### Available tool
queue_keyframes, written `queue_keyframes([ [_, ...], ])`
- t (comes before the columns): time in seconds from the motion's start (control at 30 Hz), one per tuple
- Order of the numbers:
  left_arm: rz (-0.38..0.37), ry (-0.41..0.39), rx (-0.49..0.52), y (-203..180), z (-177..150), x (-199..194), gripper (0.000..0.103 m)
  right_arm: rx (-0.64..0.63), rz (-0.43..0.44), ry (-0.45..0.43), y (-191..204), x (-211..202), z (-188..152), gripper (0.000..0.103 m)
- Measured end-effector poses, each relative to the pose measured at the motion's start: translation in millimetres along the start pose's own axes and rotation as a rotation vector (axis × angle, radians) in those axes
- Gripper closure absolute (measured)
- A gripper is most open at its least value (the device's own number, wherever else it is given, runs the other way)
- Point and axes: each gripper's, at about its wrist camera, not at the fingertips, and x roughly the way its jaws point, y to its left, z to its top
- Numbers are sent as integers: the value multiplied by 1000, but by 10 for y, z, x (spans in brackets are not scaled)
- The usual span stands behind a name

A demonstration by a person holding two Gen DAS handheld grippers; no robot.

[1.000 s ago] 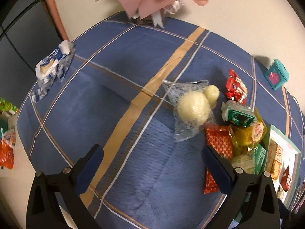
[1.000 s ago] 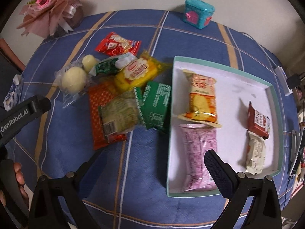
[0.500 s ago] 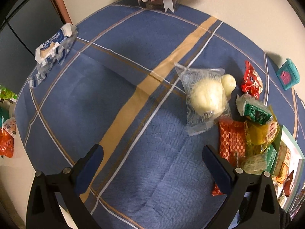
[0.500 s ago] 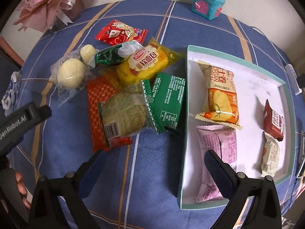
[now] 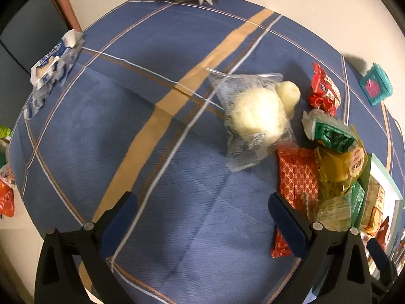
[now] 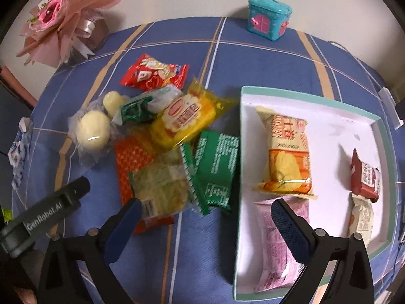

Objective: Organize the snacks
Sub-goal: 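Move both tools back from the tray to the snack pile, then reach left tool to red patterned packet while right tool reaches round biscuit packet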

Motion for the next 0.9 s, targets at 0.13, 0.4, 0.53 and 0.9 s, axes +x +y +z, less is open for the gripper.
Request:
queue_keyframes([
  [0.13,3,9,-6,-43,-12,12,0,-12,-2,-10,21,44,68,0],
  [0.4,19,4,-74,104,39,22,0,-115,12,-65,405,66,87,0],
  [0.53,21,12,-87,145,46,48,0,-144,19,-38,513,208,64,0],
  [0.9,28,32,-74,70,26,135,0,-141,6,-29,603,436,74,0],
])
